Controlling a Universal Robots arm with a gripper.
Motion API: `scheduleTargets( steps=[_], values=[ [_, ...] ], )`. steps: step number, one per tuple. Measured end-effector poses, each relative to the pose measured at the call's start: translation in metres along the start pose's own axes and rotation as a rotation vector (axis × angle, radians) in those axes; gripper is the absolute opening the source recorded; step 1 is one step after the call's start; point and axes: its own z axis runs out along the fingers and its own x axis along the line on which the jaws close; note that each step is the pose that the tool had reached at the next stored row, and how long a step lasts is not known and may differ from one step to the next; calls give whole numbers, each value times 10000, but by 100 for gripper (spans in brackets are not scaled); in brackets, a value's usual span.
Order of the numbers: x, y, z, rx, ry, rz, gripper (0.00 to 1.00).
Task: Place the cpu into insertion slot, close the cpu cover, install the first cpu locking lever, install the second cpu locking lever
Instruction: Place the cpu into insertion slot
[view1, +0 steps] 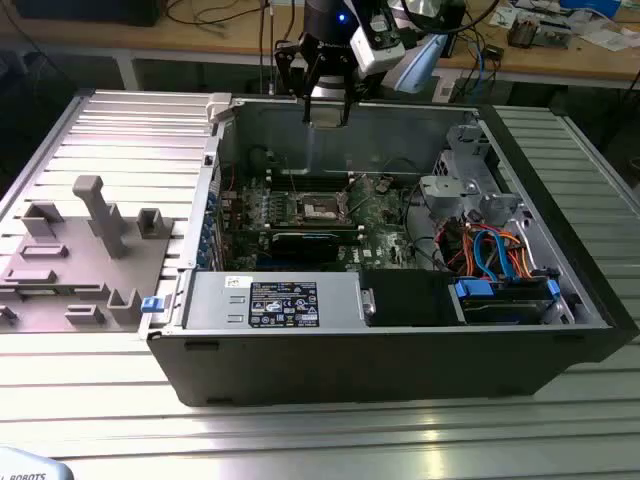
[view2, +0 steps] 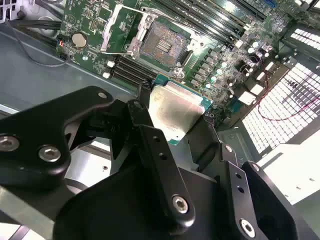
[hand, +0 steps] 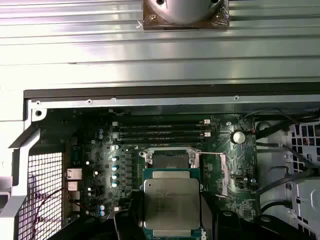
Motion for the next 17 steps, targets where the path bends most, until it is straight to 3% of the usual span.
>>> scheduleTargets(
  steps=[17],
  values=[
    [77, -2, 3, 0, 0, 1, 54]
  ],
)
